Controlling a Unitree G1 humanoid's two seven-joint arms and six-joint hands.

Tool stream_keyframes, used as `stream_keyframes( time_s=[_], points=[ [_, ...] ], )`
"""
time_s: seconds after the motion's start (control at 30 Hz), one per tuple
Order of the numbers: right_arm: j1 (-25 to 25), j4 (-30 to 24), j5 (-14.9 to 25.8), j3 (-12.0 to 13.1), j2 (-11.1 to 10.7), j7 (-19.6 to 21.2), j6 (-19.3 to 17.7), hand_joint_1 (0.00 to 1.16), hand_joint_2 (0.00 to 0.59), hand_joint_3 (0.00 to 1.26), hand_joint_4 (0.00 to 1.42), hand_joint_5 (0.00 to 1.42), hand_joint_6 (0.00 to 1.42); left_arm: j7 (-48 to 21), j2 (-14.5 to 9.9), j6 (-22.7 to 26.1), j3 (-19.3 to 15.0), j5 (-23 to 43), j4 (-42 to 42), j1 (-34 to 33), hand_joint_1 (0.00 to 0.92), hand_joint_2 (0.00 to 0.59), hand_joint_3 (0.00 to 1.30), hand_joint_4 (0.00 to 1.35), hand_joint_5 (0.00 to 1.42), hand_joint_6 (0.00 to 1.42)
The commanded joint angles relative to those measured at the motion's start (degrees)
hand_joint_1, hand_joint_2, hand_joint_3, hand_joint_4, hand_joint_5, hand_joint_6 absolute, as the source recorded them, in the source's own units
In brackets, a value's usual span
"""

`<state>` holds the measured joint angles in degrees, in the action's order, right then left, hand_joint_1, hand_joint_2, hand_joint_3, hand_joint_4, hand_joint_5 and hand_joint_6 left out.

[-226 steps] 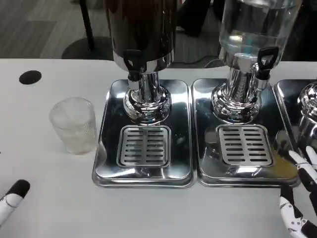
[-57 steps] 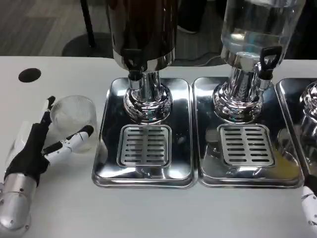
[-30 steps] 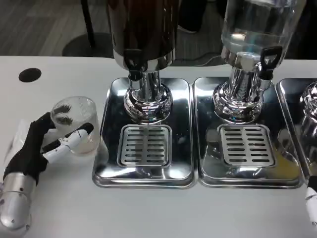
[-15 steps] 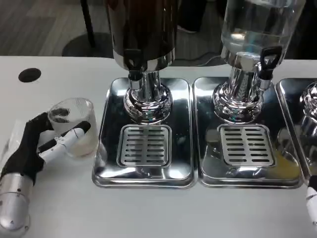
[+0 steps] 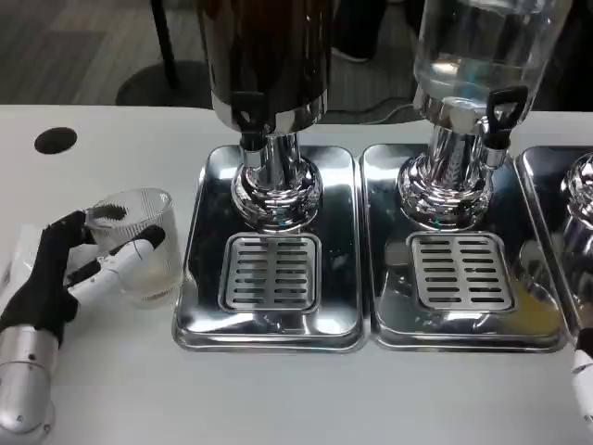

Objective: Grasp the cup under the faucet to collect the drink, then remove the cup.

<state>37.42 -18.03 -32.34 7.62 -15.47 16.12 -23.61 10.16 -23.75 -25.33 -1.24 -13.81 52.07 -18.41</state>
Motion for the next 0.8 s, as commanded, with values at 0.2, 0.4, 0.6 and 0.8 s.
stream_keyframes(
  time_s=[0.2,0.4,0.6,0.8],
  points=[
    [0.4,-0.1,0.1,0.5,0.5,0.1,-0.9,0.42,0.554,0.18,0.05,0.00,0.00,1.7,0.2,-1.2,-0.1,-0.1,-2.1,0.9,0.432,0.203,0.48,0.51,0.32,0.16],
    [0.4,0.0,0.1,0.4,0.5,0.1,-1.0,0.42,0.554,0.18,0.05,0.00,0.00,2.6,0.4,-1.1,-0.3,-0.3,-4.2,1.4,0.433,0.204,0.47,0.51,0.32,0.16],
    [0.5,0.2,0.2,0.5,0.6,0.1,-1.2,0.42,0.554,0.18,0.05,0.00,0.00,3.0,0.7,-0.9,-0.4,-0.2,-5.3,1.9,0.433,0.204,0.47,0.51,0.32,0.17],
    [0.6,0.3,0.2,0.6,0.7,0.2,-1.6,0.42,0.554,0.18,0.05,0.00,0.00,3.4,0.8,-1.1,-0.5,-0.3,-6.4,2.1,0.433,0.204,0.47,0.51,0.33,0.17]
  ],
)
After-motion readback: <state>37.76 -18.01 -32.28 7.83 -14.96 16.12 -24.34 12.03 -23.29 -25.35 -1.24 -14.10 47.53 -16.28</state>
